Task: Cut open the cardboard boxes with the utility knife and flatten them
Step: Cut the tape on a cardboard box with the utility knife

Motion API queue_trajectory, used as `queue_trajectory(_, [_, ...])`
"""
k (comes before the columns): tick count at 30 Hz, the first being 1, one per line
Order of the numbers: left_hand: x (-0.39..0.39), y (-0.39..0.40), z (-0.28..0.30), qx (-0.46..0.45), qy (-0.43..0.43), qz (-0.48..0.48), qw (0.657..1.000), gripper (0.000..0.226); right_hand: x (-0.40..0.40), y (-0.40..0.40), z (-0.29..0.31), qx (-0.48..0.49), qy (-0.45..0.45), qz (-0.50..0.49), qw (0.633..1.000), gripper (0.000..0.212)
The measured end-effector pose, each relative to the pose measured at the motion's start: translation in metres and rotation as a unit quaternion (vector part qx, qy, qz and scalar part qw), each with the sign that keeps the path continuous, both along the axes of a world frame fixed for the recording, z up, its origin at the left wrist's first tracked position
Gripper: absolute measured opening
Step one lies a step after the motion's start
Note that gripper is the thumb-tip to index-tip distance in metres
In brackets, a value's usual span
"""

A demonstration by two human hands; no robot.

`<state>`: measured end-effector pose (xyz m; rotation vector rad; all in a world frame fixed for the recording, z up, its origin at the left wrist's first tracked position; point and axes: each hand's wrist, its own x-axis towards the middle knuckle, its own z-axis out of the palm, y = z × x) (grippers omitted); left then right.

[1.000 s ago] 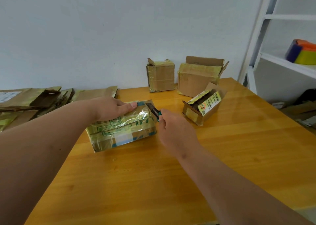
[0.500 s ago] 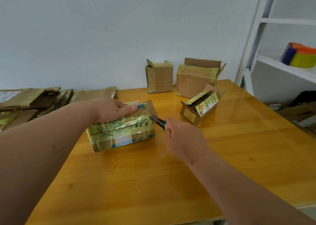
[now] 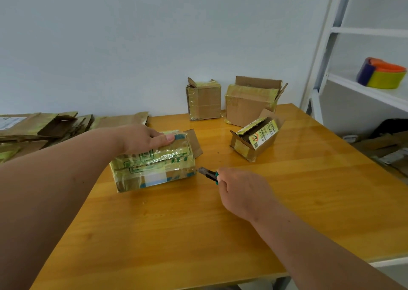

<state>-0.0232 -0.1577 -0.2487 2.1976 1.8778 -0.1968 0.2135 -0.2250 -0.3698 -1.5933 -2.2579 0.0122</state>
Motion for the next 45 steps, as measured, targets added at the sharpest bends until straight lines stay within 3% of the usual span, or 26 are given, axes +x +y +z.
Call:
queue_trajectory(5, [-0.001, 0.000, -0.003, 0.004, 0.008, 0.020, 1.000, 0.127, 0.002, 0.002, 0.001, -0.019, 0.005, -0.014, 1.000, 0.026])
queue_trajectory(10, [0.005, 0.005, -0.004, -0.016, 0.013, 0.059, 0.998, 0.096, -0.001, 0.005, 0.007, 0.021, 0.091, -0.084, 0.992, 0.023])
queue_trajectory(13, [0.017, 0.008, -0.003, -0.050, 0.006, 0.071, 0.996, 0.079, -0.014, 0.012, 0.013, -0.007, 0.171, -0.049, 0.984, 0.029])
queue_trajectory(16, [0.014, 0.011, -0.007, -0.027, 0.022, 0.051, 0.998, 0.074, -0.027, 0.016, 0.013, -0.045, 0.182, -0.012, 0.982, 0.036])
queue_trajectory(20, [-0.012, 0.005, -0.007, -0.065, -0.095, 0.060, 0.992, 0.059, -0.033, 0.022, 0.013, -0.059, 0.187, -0.012, 0.981, 0.036])
queue_trajectory(23, [-0.032, -0.003, 0.002, -0.157, -0.169, 0.059, 0.971, 0.076, -0.037, 0.030, 0.015, -0.073, 0.211, -0.029, 0.974, 0.038])
queue_trajectory(26, [-0.037, -0.008, 0.005, -0.210, -0.099, 0.023, 0.972, 0.098, -0.040, 0.040, 0.016, -0.079, 0.236, -0.060, 0.967, 0.040])
queue_trajectory(28, [-0.034, -0.009, -0.002, -0.160, -0.044, -0.003, 0.986, 0.098, -0.040, 0.044, 0.018, -0.089, 0.248, -0.071, 0.962, 0.040])
queue_trajectory(32, [-0.028, -0.010, -0.012, -0.026, 0.035, -0.070, 0.997, 0.074, -0.037, 0.041, 0.016, -0.088, 0.266, -0.075, 0.957, 0.042])
queue_trajectory(36, [-0.011, -0.008, -0.020, 0.111, 0.128, -0.061, 0.984, 0.079, -0.030, 0.033, 0.014, -0.050, 0.281, -0.098, 0.954, 0.043])
queue_trajectory(38, [-0.004, -0.005, -0.030, 0.131, 0.143, -0.052, 0.980, 0.079, -0.023, 0.028, 0.015, -0.035, 0.269, -0.110, 0.956, 0.045])
queue_trajectory(45, [0.006, 0.001, -0.054, 0.089, -0.036, -0.033, 0.995, 0.078, -0.004, 0.016, 0.008, -0.030, 0.241, -0.097, 0.965, 0.044])
